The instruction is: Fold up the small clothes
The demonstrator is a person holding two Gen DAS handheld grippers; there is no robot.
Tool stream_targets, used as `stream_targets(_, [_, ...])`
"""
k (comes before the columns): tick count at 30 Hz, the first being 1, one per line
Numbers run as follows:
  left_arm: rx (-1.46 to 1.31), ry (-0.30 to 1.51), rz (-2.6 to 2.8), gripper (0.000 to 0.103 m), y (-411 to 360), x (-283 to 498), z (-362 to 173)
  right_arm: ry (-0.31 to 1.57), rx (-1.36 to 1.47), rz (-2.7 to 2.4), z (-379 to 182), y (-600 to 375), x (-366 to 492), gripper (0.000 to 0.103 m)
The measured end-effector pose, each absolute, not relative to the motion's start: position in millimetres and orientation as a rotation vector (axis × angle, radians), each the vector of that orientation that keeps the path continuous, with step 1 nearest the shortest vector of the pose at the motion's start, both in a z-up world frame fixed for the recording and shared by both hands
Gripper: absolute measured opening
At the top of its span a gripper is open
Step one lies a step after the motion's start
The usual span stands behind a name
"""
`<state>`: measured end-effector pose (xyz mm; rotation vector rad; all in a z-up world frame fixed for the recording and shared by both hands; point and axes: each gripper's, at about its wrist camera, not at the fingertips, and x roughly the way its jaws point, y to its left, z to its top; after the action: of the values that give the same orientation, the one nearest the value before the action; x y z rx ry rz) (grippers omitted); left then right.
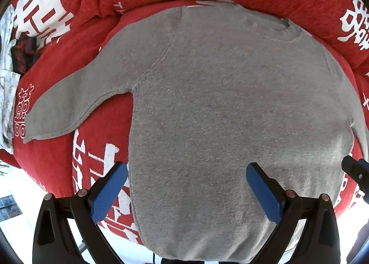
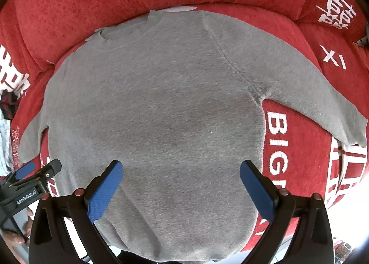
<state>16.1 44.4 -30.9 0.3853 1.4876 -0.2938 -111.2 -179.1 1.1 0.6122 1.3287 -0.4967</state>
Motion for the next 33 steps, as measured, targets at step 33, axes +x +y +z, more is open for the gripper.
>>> stream_targets(33, [0.378, 1.506, -0.286, 0.103, 58, 22, -36, 1.344, 0.606, -0.499, -1, -167, -101, 0.101])
